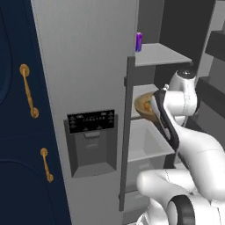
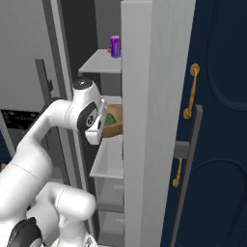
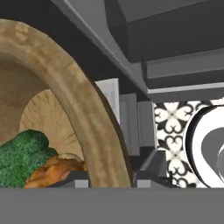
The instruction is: Pick the chicken drumstick and broccoli from their plates and place them in the bowl. Then put the bowl in the fridge.
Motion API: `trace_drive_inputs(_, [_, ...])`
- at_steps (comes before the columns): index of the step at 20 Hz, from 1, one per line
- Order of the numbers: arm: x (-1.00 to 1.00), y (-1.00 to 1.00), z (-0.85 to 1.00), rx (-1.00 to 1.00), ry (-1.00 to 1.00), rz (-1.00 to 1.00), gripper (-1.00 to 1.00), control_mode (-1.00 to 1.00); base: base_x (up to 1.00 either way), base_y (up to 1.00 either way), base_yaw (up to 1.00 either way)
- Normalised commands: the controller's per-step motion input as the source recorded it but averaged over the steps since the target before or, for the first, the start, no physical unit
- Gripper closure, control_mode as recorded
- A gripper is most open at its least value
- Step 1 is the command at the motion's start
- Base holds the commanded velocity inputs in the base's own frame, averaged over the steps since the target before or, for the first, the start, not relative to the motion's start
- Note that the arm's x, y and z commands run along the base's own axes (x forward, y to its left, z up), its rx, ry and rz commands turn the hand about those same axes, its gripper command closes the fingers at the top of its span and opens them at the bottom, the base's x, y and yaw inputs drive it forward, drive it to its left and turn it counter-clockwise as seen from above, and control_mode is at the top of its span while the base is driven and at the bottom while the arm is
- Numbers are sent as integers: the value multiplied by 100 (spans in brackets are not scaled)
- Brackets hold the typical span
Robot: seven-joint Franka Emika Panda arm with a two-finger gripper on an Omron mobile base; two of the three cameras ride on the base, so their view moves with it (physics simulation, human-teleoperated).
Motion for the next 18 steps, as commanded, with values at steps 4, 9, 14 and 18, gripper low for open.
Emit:
trace_drive_inputs(4, [91,-4,-9,10,0,1,100,-100,0,0,0])
trace_drive_inputs(9, [83,-2,-10,8,0,2,100,-100,0,0,0])
trace_drive_inputs(14, [76,0,-28,2,0,1,100,-100,0,0,0])
trace_drive_inputs(18, [51,0,-38,0,-3,0,100,-100,0,0,0])
